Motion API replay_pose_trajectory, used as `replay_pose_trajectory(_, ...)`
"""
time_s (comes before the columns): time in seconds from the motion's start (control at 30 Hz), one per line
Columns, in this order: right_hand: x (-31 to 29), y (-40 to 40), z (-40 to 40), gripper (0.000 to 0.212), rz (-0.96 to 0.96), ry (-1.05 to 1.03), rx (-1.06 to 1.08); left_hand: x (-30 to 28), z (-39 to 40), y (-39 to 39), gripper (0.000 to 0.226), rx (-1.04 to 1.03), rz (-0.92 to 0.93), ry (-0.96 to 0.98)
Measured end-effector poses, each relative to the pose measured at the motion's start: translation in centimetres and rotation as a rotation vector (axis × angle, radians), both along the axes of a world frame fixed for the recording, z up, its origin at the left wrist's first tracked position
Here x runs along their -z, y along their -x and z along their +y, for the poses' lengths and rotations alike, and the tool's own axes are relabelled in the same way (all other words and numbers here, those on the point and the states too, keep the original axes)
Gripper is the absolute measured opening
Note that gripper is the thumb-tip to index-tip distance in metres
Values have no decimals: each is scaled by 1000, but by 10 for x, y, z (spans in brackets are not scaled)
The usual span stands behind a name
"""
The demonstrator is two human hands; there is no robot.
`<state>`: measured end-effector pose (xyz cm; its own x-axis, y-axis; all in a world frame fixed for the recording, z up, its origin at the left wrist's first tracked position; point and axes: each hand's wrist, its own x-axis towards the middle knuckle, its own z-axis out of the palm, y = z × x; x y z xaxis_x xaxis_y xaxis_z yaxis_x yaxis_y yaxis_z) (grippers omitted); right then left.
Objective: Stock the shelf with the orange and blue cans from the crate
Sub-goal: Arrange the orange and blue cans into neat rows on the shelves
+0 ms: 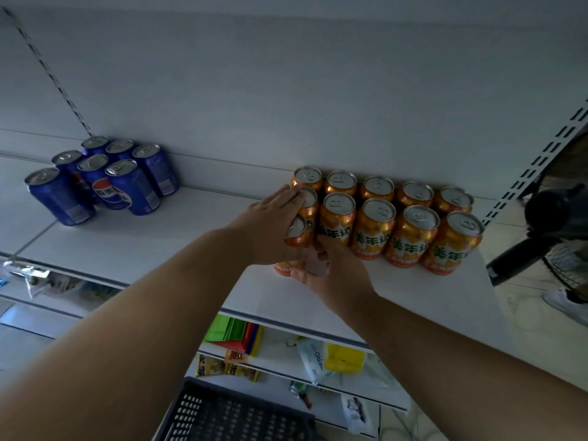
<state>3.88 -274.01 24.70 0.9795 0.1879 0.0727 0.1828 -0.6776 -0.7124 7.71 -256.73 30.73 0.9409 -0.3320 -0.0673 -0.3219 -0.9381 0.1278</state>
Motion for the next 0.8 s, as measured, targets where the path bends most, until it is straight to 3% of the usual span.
replay_pose_trajectory(0.3, -17, 18, -41, 68, -108, -46, -139, 0, -7, 57, 107, -184, -204, 157)
replay_pose_trajectory(0.57, -21, 35, -57, 80, -142, -96, -188, 12, -18, 116, 100, -360, -160, 124)
replay_pose_trajectory(0.8, -37, 52, -44, 77, -213, -97, -116, 19, -14, 136, 97, -323, -141, 160)
